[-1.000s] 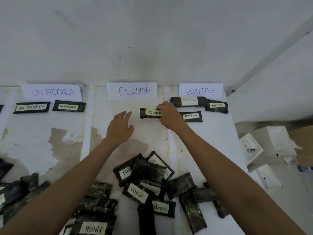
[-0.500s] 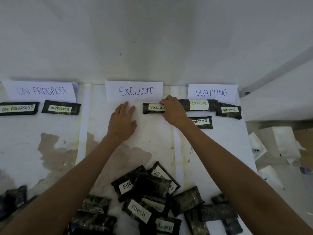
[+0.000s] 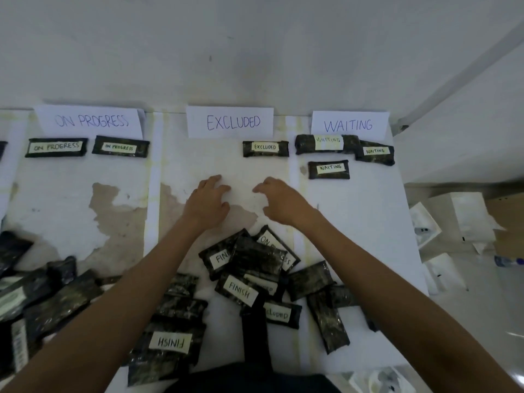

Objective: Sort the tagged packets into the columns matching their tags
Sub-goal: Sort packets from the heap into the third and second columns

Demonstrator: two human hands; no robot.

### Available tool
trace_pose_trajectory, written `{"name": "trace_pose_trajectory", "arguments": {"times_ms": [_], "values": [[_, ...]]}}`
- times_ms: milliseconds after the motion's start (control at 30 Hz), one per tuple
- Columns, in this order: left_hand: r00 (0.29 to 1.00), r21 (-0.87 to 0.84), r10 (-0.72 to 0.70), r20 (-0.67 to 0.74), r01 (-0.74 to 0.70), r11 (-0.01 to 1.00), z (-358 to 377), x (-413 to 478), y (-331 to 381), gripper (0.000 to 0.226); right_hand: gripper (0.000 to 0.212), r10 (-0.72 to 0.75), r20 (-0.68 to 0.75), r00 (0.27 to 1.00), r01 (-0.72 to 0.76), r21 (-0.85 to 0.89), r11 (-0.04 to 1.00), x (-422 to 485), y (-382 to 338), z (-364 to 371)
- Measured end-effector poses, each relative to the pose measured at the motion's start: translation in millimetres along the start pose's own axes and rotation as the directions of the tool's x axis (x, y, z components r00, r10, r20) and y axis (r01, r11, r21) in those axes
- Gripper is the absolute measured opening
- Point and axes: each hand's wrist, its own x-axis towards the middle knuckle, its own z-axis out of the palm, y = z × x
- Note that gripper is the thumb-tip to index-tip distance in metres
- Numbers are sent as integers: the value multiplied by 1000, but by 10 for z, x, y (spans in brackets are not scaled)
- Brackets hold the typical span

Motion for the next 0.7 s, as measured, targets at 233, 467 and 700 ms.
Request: {"name": "trace_pose_trajectory", "arguments": {"times_ms": [233,467,700], "values": [[999,-70,43,11,-43,997,174,-507,6,45,85,-26,45,999,35,-215,976,-555,-392,592],[993,-252,26,-115,-54,966,168,-848,36,37,79,-38,-31,999,29,-263,965,-652,-535,711],[995,-503,-15,-97,-36,863,11,-1119,317,30,62,151,-16,988,-28,959,283,-795,-368,206]]}}
